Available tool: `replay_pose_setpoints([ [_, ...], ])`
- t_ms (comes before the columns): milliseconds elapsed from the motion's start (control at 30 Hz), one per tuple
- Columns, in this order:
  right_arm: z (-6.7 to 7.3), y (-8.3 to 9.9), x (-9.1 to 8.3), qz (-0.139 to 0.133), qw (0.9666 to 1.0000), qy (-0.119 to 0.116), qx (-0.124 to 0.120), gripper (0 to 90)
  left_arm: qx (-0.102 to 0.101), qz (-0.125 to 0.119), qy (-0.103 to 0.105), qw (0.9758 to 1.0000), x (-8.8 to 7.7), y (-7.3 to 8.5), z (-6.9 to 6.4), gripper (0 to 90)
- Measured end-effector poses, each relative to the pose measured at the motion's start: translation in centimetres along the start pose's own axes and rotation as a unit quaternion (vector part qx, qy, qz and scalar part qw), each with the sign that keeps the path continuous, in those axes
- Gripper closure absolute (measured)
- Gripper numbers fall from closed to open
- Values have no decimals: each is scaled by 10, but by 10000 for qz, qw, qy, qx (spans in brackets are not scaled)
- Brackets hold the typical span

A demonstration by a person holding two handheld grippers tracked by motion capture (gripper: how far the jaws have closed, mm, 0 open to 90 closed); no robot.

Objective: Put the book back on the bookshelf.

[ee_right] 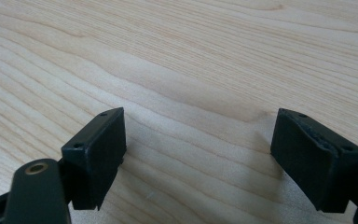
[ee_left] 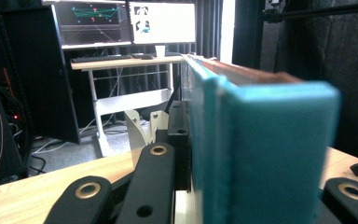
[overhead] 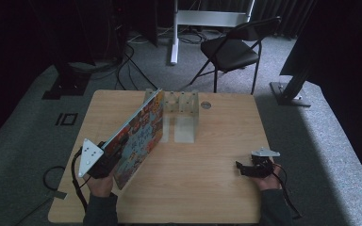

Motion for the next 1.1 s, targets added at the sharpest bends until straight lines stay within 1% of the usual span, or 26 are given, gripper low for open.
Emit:
replay_pose_setpoints([
  [267,0,0,0,0,10000,1,-1,178,-50,-34,-65,10000,3,-1,1,804],
  [367,0,0,0,-1,10000,0,-1,178,-84,-44,-115,9999,4,0,1,804],
  [567,0,0,0,-1,10000,-3,5,178,-92,-4,-224,9997,5,1,1,803],
  [600,0,0,0,-1,10000,-2,5,178,-75,10,-268,9996,6,1,0,803],
  [1100,0,0,0,-2,10000,-2,4,178,-77,40,-366,9993,10,-2,-2,803],
])
Point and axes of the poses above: each handheld gripper's, and its own axes: x roughly forward along the jaws, y roughly out of its underside, z roughly to its left, the point moved 4 cm from there along x, roughly forward along the jaws, and after that the axes turned 14 degrees about z, right-handed, at the moved point
